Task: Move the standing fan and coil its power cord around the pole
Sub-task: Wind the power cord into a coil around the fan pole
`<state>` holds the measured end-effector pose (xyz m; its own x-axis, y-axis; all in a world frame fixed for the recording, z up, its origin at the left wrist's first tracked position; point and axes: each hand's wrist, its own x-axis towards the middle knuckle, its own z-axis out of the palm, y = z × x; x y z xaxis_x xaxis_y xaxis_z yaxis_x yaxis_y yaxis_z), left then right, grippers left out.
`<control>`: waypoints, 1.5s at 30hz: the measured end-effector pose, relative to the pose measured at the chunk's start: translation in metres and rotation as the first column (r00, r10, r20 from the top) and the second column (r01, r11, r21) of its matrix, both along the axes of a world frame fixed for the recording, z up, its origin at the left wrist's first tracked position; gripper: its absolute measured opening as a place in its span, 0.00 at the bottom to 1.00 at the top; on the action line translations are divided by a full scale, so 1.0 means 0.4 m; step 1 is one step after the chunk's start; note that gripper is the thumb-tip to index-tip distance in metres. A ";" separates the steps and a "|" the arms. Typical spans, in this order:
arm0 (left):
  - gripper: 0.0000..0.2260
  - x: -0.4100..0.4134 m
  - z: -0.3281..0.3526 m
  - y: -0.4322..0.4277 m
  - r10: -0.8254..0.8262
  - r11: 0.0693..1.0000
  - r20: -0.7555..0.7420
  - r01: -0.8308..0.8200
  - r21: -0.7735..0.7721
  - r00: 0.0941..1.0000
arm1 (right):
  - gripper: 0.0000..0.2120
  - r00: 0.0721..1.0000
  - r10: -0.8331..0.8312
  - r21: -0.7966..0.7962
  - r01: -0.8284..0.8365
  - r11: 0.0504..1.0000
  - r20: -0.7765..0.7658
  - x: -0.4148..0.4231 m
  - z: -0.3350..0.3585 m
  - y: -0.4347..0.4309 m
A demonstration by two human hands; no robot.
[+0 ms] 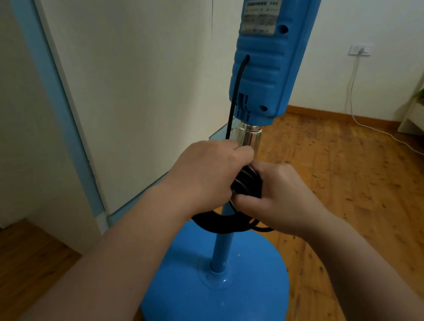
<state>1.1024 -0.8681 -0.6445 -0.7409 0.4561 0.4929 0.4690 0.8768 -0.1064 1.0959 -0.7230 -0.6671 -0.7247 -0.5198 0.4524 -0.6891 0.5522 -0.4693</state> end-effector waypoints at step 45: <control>0.07 0.024 0.032 -0.101 -0.428 0.735 0.537 -0.067 0.675 0.727 | 0.09 0.965 0.183 -0.347 -0.109 0.932 0.188 -0.012 -0.028 -0.044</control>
<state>1.1119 -0.9085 -0.6316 -0.9059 0.3924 0.1592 0.3553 0.4999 0.7899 1.0912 -0.7404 -0.6781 -0.7504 -0.4748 0.4598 -0.6134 0.2411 -0.7521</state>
